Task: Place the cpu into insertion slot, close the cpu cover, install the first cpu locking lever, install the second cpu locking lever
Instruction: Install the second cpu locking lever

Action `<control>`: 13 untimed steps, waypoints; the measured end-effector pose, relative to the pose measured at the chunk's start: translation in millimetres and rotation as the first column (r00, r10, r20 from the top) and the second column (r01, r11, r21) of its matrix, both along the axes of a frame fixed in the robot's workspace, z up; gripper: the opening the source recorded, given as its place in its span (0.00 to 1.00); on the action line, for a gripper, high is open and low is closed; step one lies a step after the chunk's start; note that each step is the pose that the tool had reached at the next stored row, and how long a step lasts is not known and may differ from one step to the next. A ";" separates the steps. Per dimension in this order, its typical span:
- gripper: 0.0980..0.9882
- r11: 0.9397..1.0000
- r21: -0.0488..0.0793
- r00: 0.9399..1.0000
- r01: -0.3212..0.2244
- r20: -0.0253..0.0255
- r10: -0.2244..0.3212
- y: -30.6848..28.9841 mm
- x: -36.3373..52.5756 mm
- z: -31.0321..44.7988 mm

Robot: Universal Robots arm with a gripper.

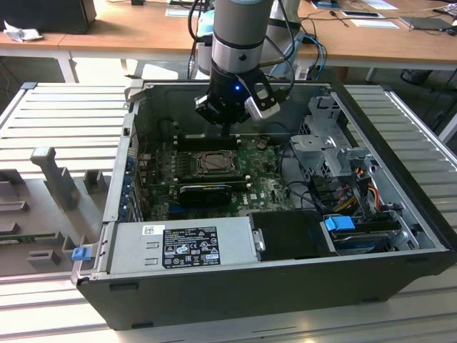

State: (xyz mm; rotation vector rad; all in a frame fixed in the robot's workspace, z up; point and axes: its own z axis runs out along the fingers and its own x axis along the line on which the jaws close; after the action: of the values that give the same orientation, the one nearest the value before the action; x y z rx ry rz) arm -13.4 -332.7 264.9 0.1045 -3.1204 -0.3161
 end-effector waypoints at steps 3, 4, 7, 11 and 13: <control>0.01 1.000 0.010 1.000 0.000 0.000 0.000 -9.5 -0.1 0.0; 0.01 1.000 0.013 1.000 0.000 0.000 0.000 -12.6 -0.1 -0.1; 0.01 1.000 0.018 1.000 0.000 0.000 0.000 -18.6 -0.1 0.0; 0.01 1.000 0.021 1.000 0.000 0.000 0.000 -25.5 -0.1 0.0; 0.01 1.000 0.021 1.000 0.000 0.000 0.000 -27.9 -0.2 -0.1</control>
State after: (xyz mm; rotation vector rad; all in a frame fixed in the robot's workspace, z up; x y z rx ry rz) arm -13.5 -360.7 264.8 0.1045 -3.1177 -0.3488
